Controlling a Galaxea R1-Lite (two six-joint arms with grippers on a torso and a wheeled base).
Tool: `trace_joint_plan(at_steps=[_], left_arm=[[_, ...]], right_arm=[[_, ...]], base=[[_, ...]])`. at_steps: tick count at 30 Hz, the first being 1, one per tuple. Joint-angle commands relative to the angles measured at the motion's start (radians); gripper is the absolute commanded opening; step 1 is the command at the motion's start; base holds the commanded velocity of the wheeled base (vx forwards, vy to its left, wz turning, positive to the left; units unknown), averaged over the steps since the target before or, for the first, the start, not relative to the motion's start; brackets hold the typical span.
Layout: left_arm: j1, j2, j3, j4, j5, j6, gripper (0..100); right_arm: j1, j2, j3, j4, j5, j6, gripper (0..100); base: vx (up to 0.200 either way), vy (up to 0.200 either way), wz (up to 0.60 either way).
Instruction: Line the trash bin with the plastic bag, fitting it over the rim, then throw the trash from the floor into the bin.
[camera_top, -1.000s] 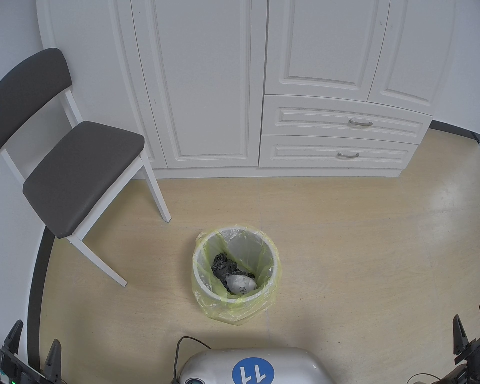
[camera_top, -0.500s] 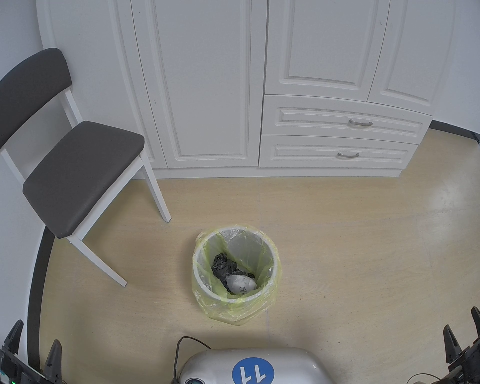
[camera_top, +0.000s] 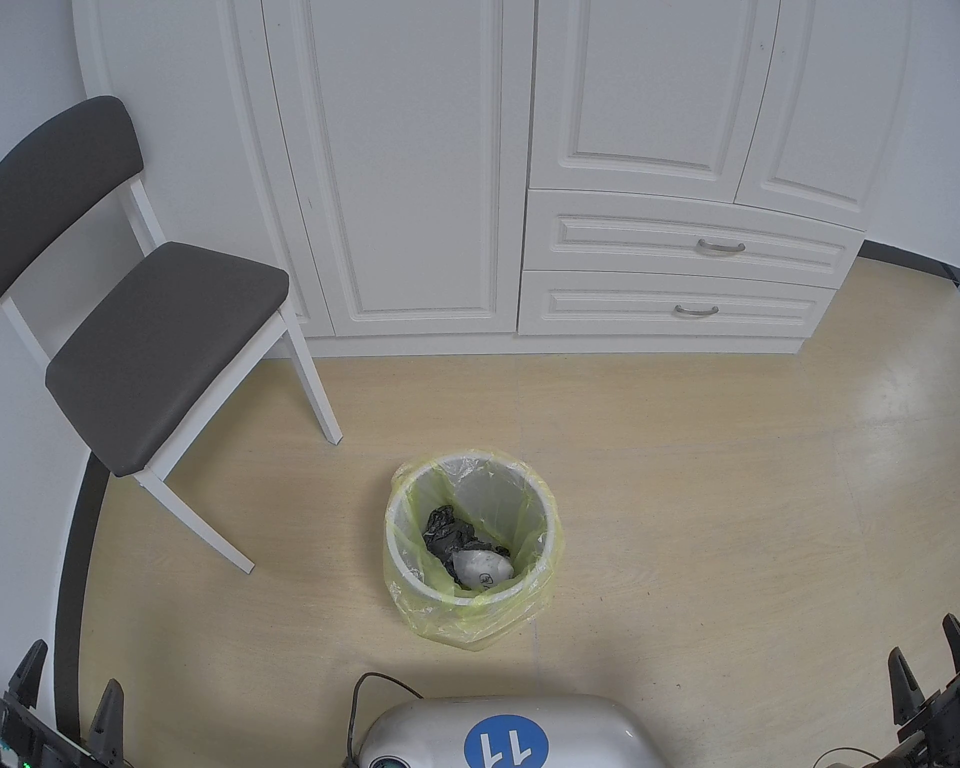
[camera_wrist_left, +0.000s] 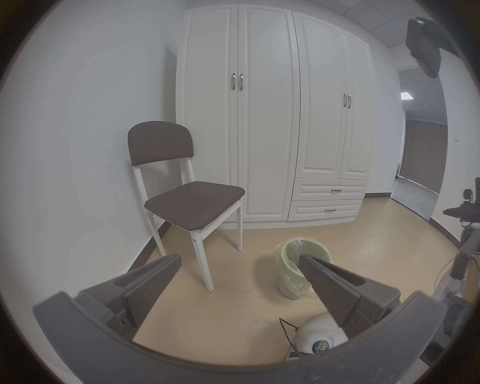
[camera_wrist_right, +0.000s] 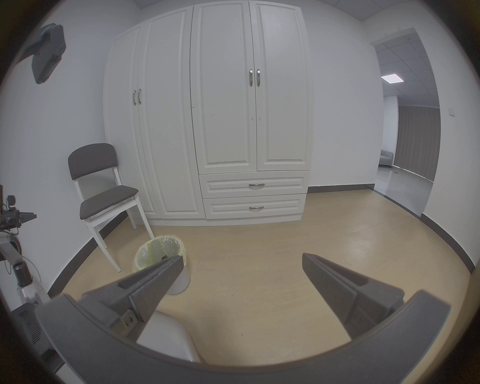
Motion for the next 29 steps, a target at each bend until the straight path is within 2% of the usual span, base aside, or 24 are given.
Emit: trace_joint_plan(at_steps=[1, 6, 10, 12, 29], left_arm=[[0.001, -0.016, 0.018, 0.0, 0.003, 0.003, 100], [0.001, -0.016, 0.016, 0.003, -0.003, 0.026, 100], [0.0, -0.016, 0.016, 0.002, -0.005, 0.018, 100], [0.0, -0.016, 0.016, 0.0, 0.0, -0.017, 100], [0.001, -0.016, 0.018, -0.002, 0.004, -0.012, 100]], right_arm=[[0.001, -0.016, 0.016, 0.0, -0.001, 0.002, 100], [0.001, -0.016, 0.016, 0.0, -0.001, 0.002, 100], [0.001, -0.016, 0.016, -0.001, -0.003, 0.006, 100], [0.001, -0.016, 0.016, -0.001, -0.003, 0.006, 100], [0.001, -0.016, 0.016, 0.0, -0.004, 0.006, 100]], base=[[0.0, 0.0, 0.0], [0.0, 0.0, 0.0], [0.0, 0.0, 0.0], [0.0, 0.0, 0.0], [0.0, 0.0, 0.0]])
